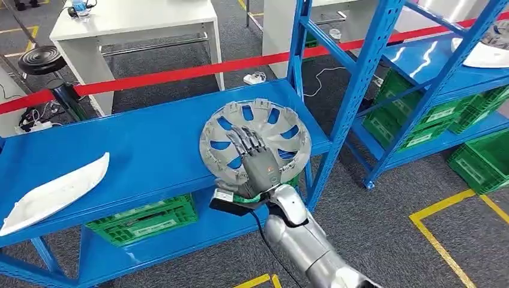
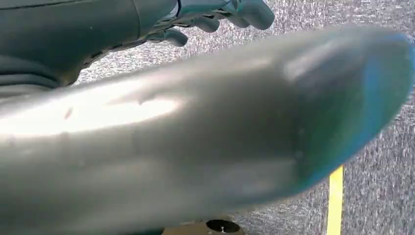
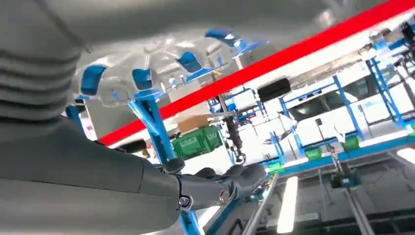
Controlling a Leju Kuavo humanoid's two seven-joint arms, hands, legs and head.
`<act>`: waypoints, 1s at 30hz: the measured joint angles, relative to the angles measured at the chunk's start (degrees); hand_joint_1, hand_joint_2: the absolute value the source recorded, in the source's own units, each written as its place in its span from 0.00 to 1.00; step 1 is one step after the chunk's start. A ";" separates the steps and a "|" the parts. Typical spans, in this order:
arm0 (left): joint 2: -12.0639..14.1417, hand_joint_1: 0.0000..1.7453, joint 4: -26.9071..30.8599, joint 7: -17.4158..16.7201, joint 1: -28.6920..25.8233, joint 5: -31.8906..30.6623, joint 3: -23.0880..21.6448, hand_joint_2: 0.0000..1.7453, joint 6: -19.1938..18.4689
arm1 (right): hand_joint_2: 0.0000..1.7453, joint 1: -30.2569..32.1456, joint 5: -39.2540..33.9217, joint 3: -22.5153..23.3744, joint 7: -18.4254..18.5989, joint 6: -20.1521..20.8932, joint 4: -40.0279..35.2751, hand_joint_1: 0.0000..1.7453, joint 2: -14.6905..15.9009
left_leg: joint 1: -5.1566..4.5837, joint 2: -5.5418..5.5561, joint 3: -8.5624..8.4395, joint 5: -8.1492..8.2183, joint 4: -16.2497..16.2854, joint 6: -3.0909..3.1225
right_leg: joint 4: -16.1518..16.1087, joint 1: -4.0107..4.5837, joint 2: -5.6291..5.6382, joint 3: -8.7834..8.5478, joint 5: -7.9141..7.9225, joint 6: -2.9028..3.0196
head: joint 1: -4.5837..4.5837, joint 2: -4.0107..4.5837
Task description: Take the parts from the cabinet and place them on the table.
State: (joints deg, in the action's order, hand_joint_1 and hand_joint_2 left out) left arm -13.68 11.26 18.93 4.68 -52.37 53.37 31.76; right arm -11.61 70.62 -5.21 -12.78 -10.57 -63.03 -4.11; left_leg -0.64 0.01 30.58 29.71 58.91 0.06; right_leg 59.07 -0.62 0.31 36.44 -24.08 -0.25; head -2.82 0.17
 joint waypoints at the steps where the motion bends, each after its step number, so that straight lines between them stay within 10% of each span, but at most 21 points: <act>1: 0.02 0.00 0.00 0.00 -0.01 -0.02 0.00 0.00 -0.15 | 1.00 -1.19 0.21 0.70 -0.44 -0.81 2.10 0.00 0.74 | 0.00 0.03 0.00 0.01 0.00 0.02 | 0.00 0.00 -0.02 -0.01 0.00 0.00 | -0.04 0.00; 30: 0.02 0.00 0.00 0.96 0.28 -1.31 0.00 0.00 -0.81 | 1.00 -8.82 2.34 4.90 -1.66 -2.93 22.66 0.00 4.64 | 0.02 -0.02 -0.01 0.00 -0.07 0.05 | 0.02 0.02 -0.01 0.04 0.00 -0.01 | -0.02 -0.02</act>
State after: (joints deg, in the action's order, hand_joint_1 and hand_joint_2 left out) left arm -13.66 11.26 19.89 4.95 -53.68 53.37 30.95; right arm -20.43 72.96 -0.31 -14.45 -13.51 -40.37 0.52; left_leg -0.62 -0.01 30.57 29.71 58.84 0.11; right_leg 59.09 -0.60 0.30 36.48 -24.08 -0.27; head -2.84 0.15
